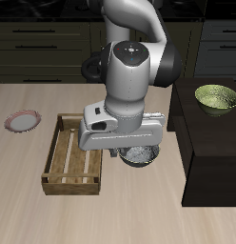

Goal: Place the black bowl and the blue bowl in the wooden tray

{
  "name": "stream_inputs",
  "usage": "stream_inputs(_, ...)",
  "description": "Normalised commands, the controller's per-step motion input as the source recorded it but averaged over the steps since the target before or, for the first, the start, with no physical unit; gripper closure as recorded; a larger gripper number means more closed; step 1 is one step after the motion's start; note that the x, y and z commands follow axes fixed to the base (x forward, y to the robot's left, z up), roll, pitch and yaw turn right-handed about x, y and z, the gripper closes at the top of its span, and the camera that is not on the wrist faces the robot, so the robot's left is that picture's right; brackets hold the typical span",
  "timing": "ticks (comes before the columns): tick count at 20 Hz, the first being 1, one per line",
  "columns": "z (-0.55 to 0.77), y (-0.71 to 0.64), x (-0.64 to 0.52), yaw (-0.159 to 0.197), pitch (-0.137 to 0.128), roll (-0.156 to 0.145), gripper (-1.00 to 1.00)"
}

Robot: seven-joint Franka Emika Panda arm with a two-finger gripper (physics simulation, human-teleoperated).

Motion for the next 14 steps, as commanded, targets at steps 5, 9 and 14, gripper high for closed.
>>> stream_inputs(5,0.17,-0.36,-0.21,-0.008,-0.027,-0.030,1.00)
stream_inputs(9,0.18,-0.08,-0.33,0.015,-0.040,0.017,1.00)
stream_inputs(14,0.15,-0.14,-0.17,-0.022,-0.020,-0.003,1.00)
